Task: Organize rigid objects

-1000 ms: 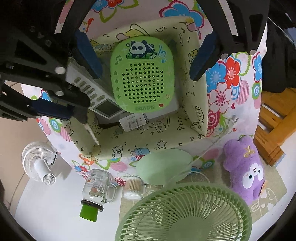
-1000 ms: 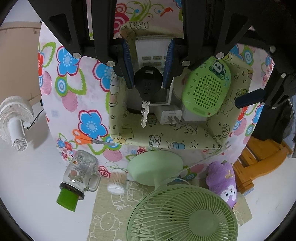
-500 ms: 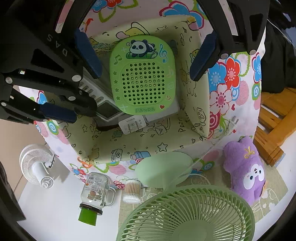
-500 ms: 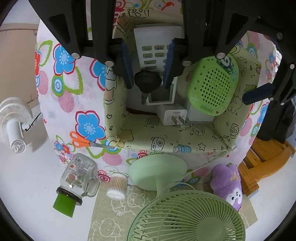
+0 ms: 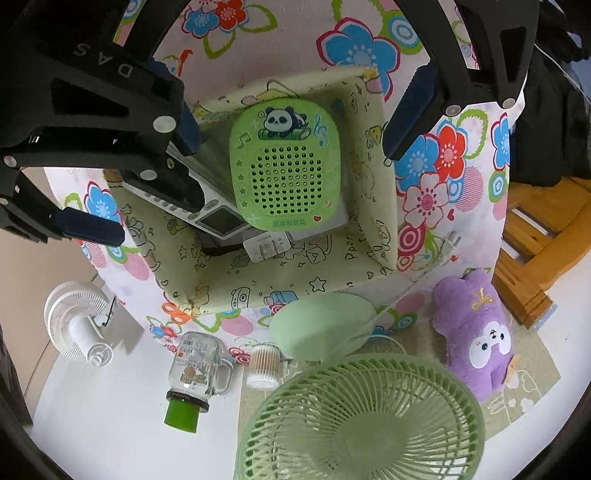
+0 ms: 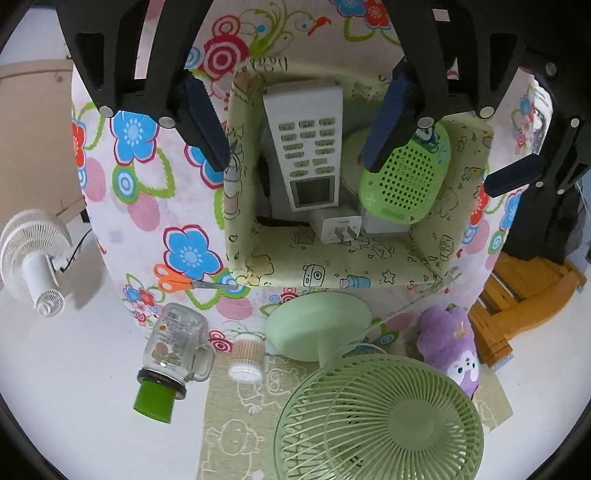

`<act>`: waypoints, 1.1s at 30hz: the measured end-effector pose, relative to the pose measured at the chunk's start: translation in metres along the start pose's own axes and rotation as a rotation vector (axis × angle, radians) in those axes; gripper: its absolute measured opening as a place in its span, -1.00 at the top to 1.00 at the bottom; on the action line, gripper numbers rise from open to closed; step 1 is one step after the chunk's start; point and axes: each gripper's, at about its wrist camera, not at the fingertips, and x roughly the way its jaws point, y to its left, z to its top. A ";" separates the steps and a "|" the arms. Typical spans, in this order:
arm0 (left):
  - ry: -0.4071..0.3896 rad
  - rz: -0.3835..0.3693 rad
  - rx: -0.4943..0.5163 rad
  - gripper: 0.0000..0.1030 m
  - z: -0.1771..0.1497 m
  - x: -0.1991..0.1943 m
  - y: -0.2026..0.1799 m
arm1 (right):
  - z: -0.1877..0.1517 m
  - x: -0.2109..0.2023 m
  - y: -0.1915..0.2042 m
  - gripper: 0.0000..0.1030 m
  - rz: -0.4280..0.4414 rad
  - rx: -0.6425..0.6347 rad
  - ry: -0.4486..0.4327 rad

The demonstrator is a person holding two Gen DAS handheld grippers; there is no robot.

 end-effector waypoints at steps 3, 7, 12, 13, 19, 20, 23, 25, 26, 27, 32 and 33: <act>-0.012 -0.001 -0.002 -0.96 -0.003 -0.008 0.001 | -0.004 -0.006 -0.001 -0.54 0.008 0.021 0.002; -0.028 -0.011 -0.011 -0.98 -0.008 -0.019 0.003 | -0.010 -0.017 -0.001 -0.59 0.008 0.043 -0.009; -0.041 -0.025 -0.020 -0.99 -0.016 -0.031 0.006 | -0.019 -0.034 0.000 -0.63 -0.010 0.063 -0.029; -0.044 -0.029 -0.021 -0.99 -0.018 -0.034 0.006 | -0.021 -0.036 0.000 -0.64 -0.013 0.066 -0.032; -0.047 -0.053 -0.017 -0.99 -0.029 -0.046 0.009 | -0.036 -0.052 0.001 -0.67 -0.043 0.099 -0.049; -0.052 -0.055 -0.010 -0.99 -0.031 -0.049 0.008 | -0.038 -0.055 0.001 -0.67 -0.049 0.106 -0.052; -0.066 -0.060 0.010 -0.99 -0.037 -0.058 0.009 | -0.047 -0.064 0.002 -0.68 -0.068 0.128 -0.065; -0.073 -0.058 0.019 -0.99 -0.041 -0.063 0.009 | -0.052 -0.070 0.001 -0.68 -0.074 0.141 -0.072; -0.076 -0.056 0.022 -0.99 -0.043 -0.066 0.010 | -0.054 -0.073 0.001 -0.68 -0.079 0.148 -0.075; -0.080 -0.053 0.022 -0.99 -0.044 -0.069 0.011 | -0.057 -0.076 0.001 -0.68 -0.081 0.154 -0.078; -0.108 -0.043 0.010 -1.00 -0.052 -0.086 0.014 | -0.065 -0.092 0.002 -0.72 -0.079 0.157 -0.094; -0.115 -0.036 0.006 -1.00 -0.054 -0.091 0.015 | -0.066 -0.095 0.002 -0.72 -0.079 0.152 -0.100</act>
